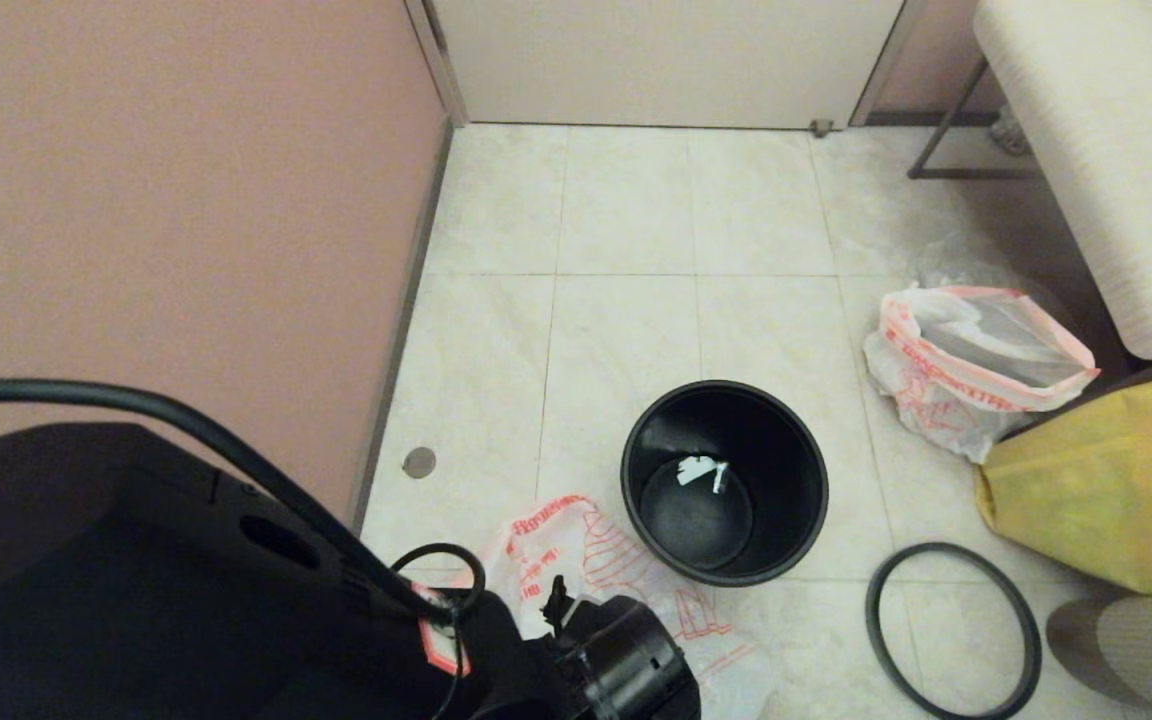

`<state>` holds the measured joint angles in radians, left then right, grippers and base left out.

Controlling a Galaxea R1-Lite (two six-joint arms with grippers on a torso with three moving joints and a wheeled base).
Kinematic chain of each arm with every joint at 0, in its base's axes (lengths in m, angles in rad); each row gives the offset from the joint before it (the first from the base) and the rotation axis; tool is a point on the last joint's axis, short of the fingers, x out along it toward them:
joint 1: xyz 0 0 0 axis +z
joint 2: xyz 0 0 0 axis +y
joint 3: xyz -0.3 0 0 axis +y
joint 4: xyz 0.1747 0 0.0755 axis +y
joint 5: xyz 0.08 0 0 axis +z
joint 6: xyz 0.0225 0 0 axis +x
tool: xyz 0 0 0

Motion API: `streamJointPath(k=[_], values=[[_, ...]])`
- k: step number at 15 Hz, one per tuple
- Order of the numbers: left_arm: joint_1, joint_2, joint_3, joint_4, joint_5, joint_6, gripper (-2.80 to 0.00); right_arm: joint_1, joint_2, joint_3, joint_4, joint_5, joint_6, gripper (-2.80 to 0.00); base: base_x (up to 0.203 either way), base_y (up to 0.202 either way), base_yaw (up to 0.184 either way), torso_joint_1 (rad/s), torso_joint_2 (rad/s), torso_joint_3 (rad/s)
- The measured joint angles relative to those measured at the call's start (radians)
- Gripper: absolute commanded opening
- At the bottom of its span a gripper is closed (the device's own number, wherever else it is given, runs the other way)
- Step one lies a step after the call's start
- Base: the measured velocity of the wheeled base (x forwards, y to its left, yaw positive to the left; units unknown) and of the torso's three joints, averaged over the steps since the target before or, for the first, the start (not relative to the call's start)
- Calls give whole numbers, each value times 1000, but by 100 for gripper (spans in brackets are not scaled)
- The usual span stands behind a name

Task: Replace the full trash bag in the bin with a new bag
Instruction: Put the new garbage bag on the trash can

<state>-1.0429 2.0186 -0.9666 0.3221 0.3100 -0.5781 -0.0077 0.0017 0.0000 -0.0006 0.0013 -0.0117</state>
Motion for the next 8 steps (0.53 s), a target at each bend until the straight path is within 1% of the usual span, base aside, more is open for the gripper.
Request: streamJointPath(k=[1,2,3,6,8], values=[[10,10,-44,79,-48,-66,0,0,0,0,0,0,0,-280,0,0,0,0,0,0],[22,24,-77,158,-95,-118,0,0,0,0,0,0,0,-280,0,0,0,0,0,0],[35,42,-96,212,-115,-138,0,0,0,0,0,0,0,-280,0,0,0,0,0,0],[77,107,-138,283,-136,-155,0,0,0,0,0,0,0,-280,0,0,0,0,0,0],[130,137,-161,308,-198,-167,0,0,0,0,0,0,0,-280,0,0,0,0,0,0]])
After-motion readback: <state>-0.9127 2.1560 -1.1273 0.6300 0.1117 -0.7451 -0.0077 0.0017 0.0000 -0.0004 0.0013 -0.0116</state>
